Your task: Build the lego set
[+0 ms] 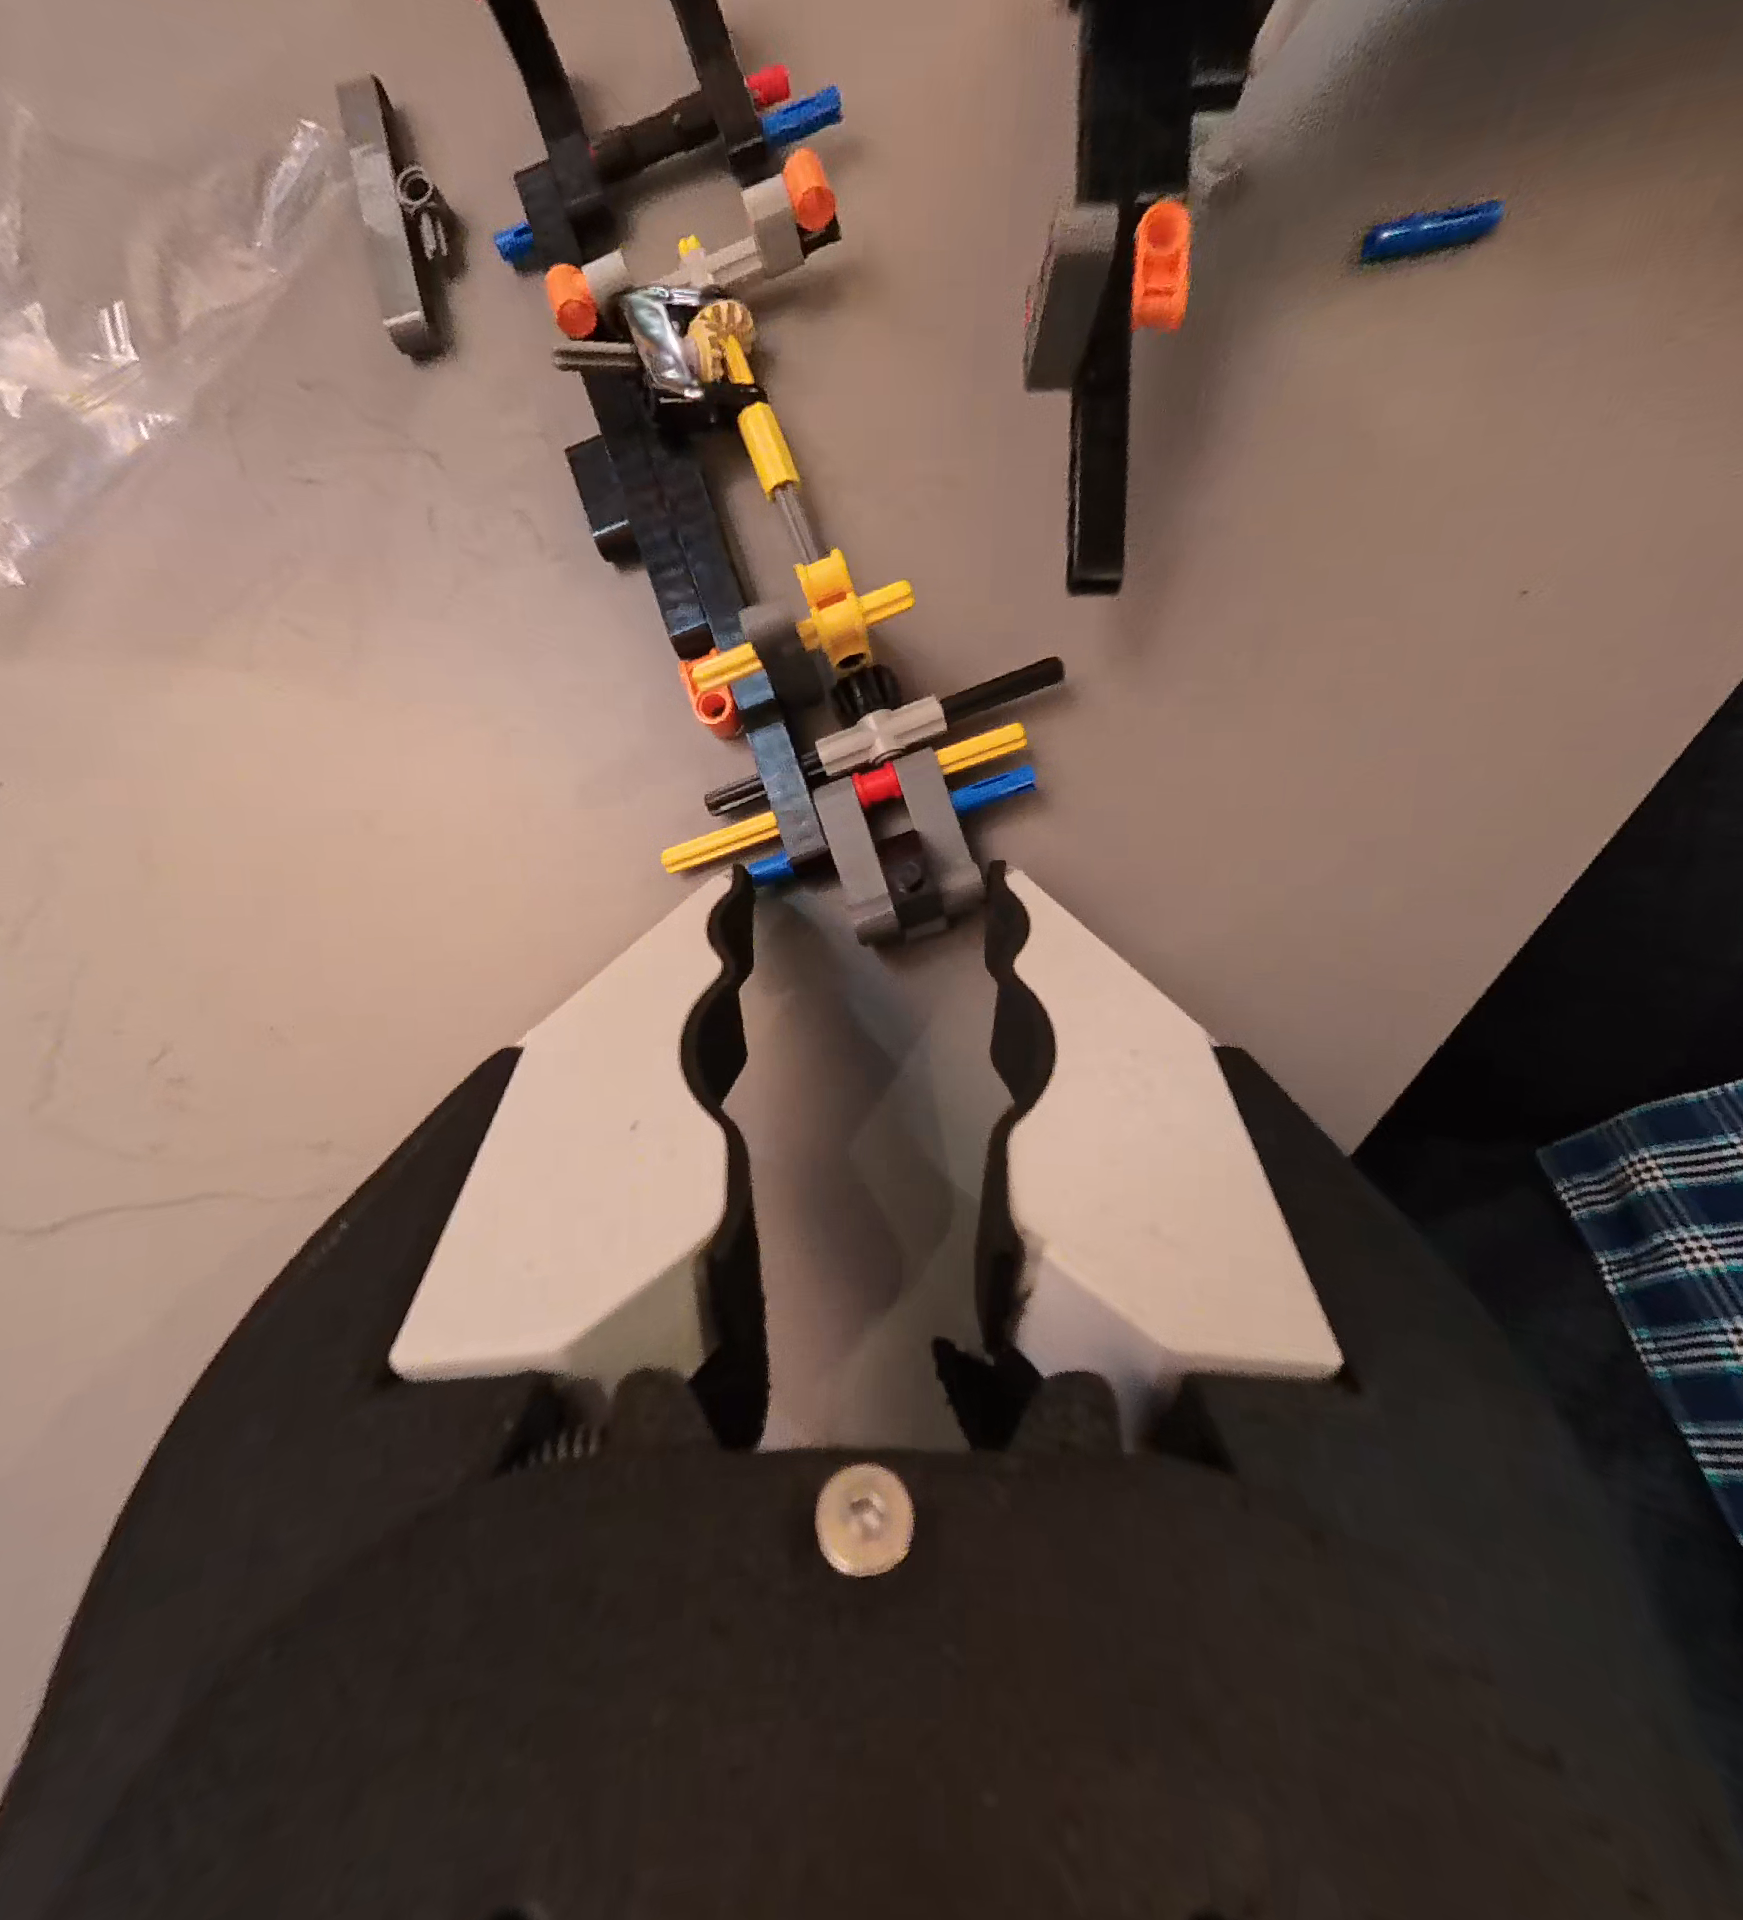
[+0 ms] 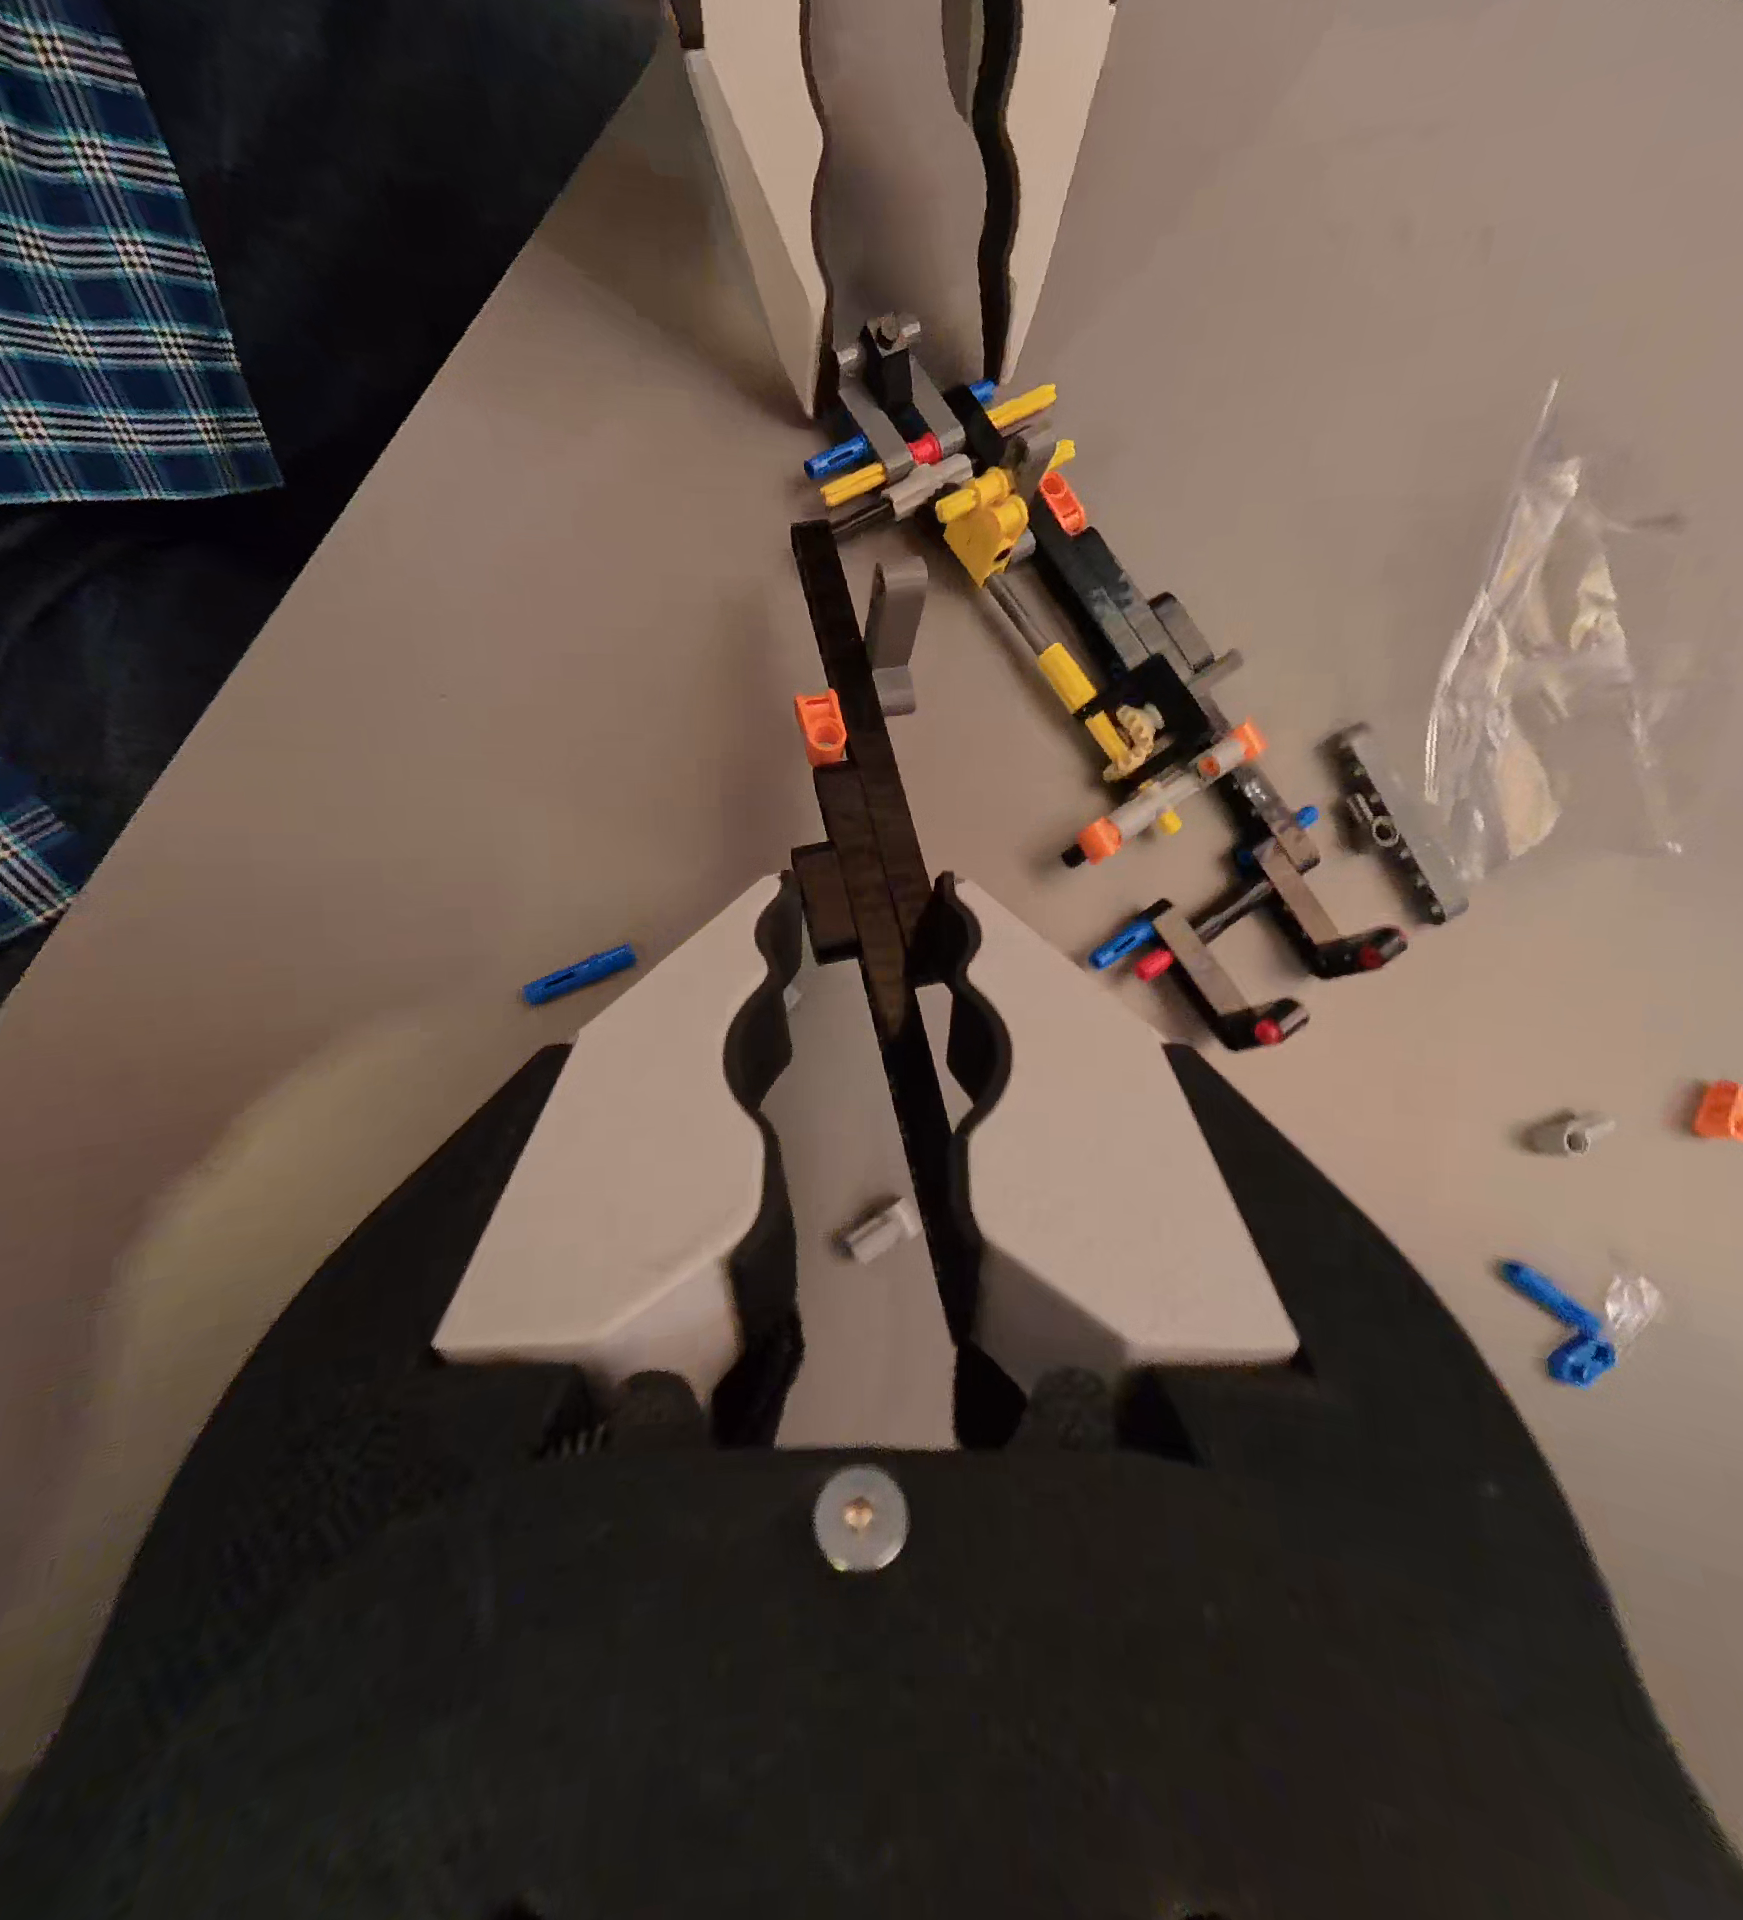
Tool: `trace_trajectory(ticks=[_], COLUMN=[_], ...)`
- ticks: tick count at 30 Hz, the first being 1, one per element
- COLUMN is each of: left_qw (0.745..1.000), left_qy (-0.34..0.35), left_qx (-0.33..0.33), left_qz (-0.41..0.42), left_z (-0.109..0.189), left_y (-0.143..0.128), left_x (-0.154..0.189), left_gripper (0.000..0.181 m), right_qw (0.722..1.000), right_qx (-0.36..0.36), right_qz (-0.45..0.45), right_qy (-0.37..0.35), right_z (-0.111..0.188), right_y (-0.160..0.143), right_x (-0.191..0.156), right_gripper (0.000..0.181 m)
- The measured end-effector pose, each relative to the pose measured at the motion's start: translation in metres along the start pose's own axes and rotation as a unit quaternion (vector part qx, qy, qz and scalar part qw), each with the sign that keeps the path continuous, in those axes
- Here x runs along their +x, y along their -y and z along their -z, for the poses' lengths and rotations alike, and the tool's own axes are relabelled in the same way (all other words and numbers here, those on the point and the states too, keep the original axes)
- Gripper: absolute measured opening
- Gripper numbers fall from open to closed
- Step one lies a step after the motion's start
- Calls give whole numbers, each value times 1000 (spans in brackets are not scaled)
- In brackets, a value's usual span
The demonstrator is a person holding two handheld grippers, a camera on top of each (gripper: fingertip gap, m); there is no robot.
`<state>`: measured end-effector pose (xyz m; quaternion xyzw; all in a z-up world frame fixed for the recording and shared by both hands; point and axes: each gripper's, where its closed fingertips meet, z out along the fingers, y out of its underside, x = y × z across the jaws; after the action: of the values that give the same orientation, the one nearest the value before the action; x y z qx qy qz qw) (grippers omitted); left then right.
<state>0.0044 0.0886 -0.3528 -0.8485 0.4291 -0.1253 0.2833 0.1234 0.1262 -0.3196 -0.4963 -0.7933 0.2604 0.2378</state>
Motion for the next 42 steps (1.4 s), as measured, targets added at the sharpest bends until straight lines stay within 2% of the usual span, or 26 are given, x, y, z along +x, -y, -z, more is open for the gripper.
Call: trace_trajectory(ticks=[1, 5, 12, 20, 42], left_qw=[1000, 1000, 1000, 999, 998], left_qy=[0, -2, -3, -26, -47], left_qx=[0, 4, 15, 14, 22], left_qz=[-1, -6, -11, -37, -27], left_z=[1, 3, 3, -6, -8], left_y=[-1, -2, 1, 9, 4], left_x=[-1, -3, -4, -4, -2], left_gripper=[43, 42, 67, 81, 80], right_qw=[1000, 999, 998, 997, 993], right_qx=[-2, -7, -5, 7, 63], right_qz=[6, 27, 44, 46, 44], right_qy=[6, 31, 53, 58, 88], right_z=[-3, -10, -18, -26, -29], right_y=[1, 3, 2, -1, 14], right_x=[1, 1, 2, 5, 1], right_gripper=[24, 24, 24, 24, 24])
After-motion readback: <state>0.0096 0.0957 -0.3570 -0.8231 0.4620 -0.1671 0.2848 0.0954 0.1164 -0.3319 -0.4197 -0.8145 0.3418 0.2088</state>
